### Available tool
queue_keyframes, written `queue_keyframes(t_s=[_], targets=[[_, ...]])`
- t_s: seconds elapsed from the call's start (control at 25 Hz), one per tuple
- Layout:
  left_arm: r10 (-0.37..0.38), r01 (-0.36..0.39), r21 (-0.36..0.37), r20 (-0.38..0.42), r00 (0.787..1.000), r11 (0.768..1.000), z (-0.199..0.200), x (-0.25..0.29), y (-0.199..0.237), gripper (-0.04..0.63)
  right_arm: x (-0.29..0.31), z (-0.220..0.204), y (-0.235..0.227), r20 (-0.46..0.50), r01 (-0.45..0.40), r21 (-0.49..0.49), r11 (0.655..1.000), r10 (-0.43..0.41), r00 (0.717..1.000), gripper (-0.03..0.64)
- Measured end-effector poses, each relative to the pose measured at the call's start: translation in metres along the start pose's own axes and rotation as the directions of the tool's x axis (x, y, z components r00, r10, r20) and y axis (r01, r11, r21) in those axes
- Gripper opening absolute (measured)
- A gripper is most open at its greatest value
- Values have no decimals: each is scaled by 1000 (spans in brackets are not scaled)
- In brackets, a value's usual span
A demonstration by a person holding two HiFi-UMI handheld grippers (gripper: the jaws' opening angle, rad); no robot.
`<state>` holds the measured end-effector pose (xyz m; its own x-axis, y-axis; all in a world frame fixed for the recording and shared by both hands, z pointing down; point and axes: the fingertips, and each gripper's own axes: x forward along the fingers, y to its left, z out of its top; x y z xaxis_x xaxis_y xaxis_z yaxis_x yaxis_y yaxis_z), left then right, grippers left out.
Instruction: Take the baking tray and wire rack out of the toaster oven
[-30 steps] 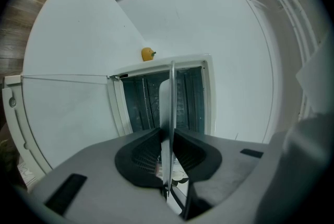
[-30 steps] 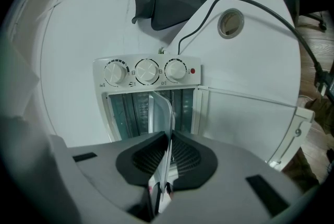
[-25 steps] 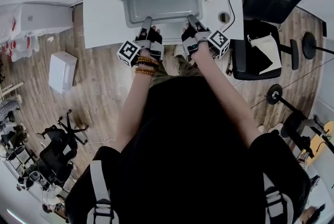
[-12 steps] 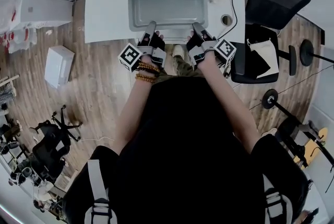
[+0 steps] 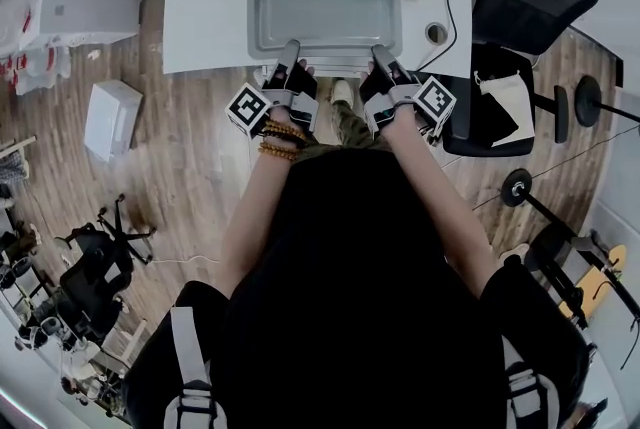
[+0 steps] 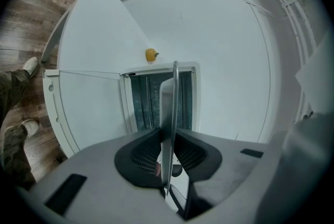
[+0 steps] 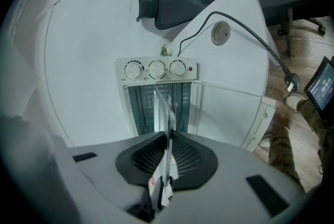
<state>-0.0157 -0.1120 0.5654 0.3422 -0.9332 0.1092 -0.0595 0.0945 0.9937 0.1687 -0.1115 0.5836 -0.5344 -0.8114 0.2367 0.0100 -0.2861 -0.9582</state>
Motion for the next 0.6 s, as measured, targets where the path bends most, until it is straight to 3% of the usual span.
queue_keyframes(t_s=[0.12,0.48,0.6], targets=[[-11,11,-5,-9,1000,1000,-3,-6,-4,80,-8,-3,4,9,-16,-26,1000,16,1000,55],[50,-50,-4,-59,997,999,0,-39,5,80,-28,-30,0,66,1,-6,1000,-1,998,57],[18,-20,-28,-67,998,999,-1,-48,-4,80,-38,-40,3,82,-5,-14,1000,6,997,57]])
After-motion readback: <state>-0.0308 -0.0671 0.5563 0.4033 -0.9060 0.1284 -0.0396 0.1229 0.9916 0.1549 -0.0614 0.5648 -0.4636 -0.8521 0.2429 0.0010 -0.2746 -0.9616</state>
